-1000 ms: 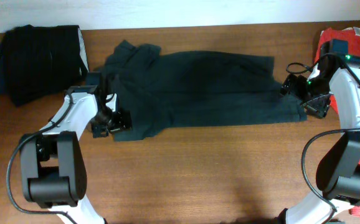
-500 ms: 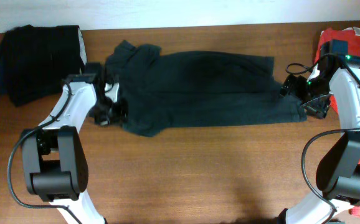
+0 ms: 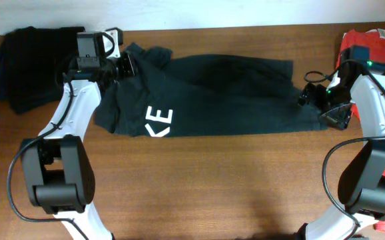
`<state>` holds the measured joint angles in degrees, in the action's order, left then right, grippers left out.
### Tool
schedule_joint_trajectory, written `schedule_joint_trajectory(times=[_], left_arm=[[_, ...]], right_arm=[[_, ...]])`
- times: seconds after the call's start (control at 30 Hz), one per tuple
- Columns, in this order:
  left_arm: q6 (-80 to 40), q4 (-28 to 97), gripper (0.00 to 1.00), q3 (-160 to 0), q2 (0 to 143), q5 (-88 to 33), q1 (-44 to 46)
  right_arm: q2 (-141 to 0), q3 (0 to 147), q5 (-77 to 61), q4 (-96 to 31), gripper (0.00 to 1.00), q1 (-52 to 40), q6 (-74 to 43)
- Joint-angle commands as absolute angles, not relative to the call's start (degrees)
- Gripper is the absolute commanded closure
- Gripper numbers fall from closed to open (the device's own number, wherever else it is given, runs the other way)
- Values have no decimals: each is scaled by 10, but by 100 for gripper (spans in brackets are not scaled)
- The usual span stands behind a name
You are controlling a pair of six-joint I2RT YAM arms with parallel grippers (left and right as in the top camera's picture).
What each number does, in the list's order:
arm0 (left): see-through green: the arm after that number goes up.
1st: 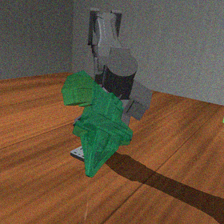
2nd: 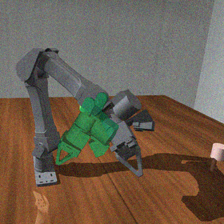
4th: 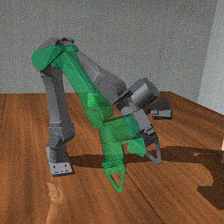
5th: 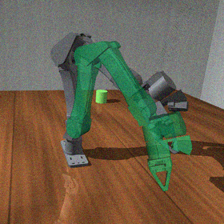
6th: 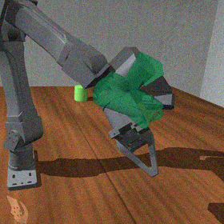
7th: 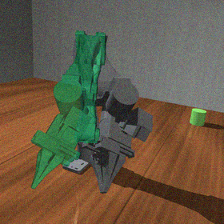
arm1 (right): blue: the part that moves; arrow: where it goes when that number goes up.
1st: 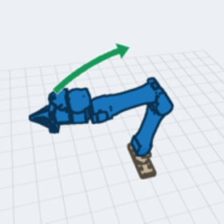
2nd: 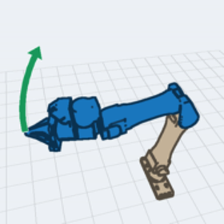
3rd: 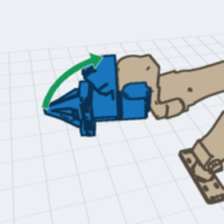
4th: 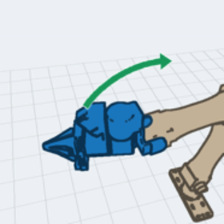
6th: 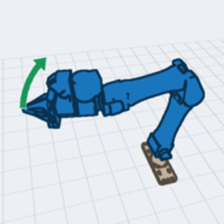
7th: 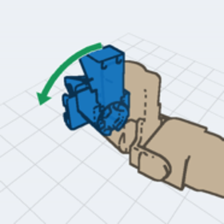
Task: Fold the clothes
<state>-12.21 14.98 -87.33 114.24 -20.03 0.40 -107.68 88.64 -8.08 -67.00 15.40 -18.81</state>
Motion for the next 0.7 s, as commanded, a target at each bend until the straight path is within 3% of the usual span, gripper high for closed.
schedule_joint_trajectory(times=[0.0, 0.13, 0.4, 0.67], left_arm=[[-141, 126, 1, -877, 1177, -119, 3], [-141, 190, 1, -893, 1152, -112, -5], [-95, 527, 1, -898, 1116, -137, 8], [-29, 484, 1, -872, 1180, -93, 13]], right_arm=[[-1072, 873, -84, -670, 1, 149, -183], [-1072, 872, -84, -674, 1, 150, -183], [-1072, 871, -84, -666, 1, 149, -183], [-1072, 858, -84, -666, 1, 150, -182]])
